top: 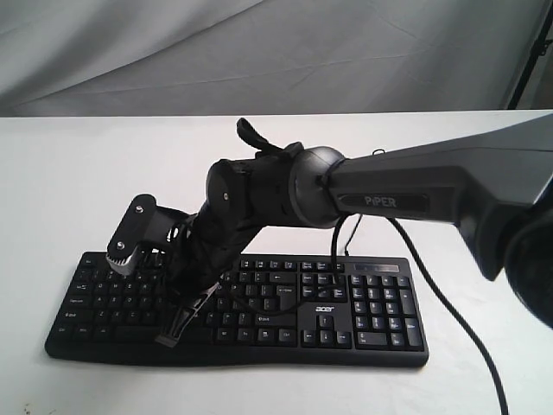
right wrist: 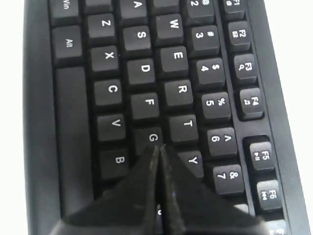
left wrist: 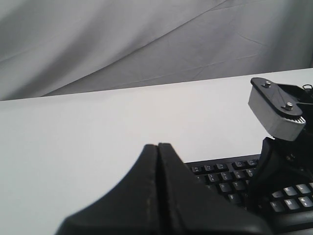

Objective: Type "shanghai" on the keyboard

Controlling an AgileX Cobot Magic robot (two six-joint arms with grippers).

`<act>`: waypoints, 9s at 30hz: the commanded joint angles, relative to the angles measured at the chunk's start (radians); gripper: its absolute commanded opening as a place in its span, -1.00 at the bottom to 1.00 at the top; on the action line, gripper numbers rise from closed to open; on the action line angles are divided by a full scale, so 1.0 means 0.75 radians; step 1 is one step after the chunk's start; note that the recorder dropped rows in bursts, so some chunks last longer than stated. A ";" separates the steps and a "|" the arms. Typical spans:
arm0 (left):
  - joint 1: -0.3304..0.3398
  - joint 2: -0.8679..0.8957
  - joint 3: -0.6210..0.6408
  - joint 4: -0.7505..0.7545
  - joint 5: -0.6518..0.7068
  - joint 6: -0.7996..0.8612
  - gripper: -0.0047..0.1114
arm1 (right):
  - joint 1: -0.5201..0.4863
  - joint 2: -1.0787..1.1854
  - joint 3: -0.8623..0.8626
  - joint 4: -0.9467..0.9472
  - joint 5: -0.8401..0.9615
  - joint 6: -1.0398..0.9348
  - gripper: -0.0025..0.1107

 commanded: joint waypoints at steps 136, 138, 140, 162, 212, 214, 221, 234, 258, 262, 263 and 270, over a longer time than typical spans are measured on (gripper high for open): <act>-0.005 -0.005 0.006 0.001 -0.006 -0.004 -0.92 | -0.145 -0.104 0.108 0.178 0.026 -0.168 -0.96; -0.005 -0.005 0.006 0.001 -0.006 -0.004 -0.92 | -0.145 -0.091 0.108 0.178 0.026 -0.168 -0.96; -0.005 -0.005 0.006 0.001 -0.006 -0.004 -0.92 | -0.145 -0.083 0.108 0.181 0.024 -0.168 -0.96; -0.005 -0.005 0.006 0.001 -0.006 -0.004 -0.92 | -0.145 -0.067 0.108 0.171 0.018 -0.179 -0.96; -0.005 -0.005 0.006 0.001 -0.006 -0.004 -0.92 | -0.127 -1.094 0.705 -0.021 -0.249 0.104 -0.96; -0.005 -0.005 0.006 0.001 -0.006 -0.004 -0.92 | -0.127 -1.231 0.817 0.015 -0.291 0.107 -0.96; -0.005 -0.005 0.006 0.001 -0.006 -0.004 -0.92 | -0.130 -1.627 1.102 0.028 -0.394 0.141 -0.96; -0.005 -0.005 0.006 0.001 -0.006 -0.004 -0.92 | -0.130 -1.904 1.130 0.030 -0.405 0.144 -0.96; -0.005 -0.005 0.006 0.001 -0.006 -0.004 -0.92 | -0.932 -2.415 1.130 0.098 -0.399 0.332 -0.96; -0.005 -0.005 0.006 0.001 -0.006 -0.004 -0.92 | -1.005 -2.555 1.130 0.199 -0.441 0.613 -0.96; -0.005 -0.005 0.006 0.001 -0.006 -0.004 -0.92 | -1.024 -2.587 1.130 0.163 -0.441 0.710 -0.96; -0.005 -0.005 0.006 0.001 -0.006 -0.004 -0.92 | -1.147 -2.769 1.255 -0.009 -0.389 0.924 -0.96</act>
